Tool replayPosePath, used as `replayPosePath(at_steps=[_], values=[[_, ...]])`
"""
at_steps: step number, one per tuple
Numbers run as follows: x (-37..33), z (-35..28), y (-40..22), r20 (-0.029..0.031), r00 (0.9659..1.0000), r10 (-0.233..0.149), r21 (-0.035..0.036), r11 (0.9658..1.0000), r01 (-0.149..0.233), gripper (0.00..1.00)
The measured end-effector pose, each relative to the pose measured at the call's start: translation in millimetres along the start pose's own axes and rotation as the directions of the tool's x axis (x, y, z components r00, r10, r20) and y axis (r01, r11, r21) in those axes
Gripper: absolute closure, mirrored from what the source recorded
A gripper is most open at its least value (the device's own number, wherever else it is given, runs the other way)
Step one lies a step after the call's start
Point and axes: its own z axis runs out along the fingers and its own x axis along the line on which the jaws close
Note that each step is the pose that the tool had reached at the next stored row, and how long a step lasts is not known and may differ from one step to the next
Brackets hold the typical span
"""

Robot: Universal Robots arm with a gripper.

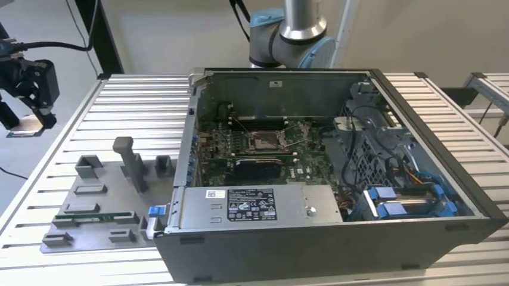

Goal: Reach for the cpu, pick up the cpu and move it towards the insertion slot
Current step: 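Pick up the cpu and move it towards the insertion slot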

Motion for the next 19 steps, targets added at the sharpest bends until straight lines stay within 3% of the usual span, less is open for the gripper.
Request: replayPosePath(at_steps=[6,11,19], values=[[0.0,-0.8,0.0,-0.0005,1.0000,0.000,0.0003,1.0000,0.000,1.00],[0.1,-8.6,0.3,-0.0003,1.0000,0.000,0.0001,1.0000,0.000,1.00],[-2.7,-9.0,0.3,-0.0002,1.0000,0.000,0.0000,1.0000,0.000,1.00]])
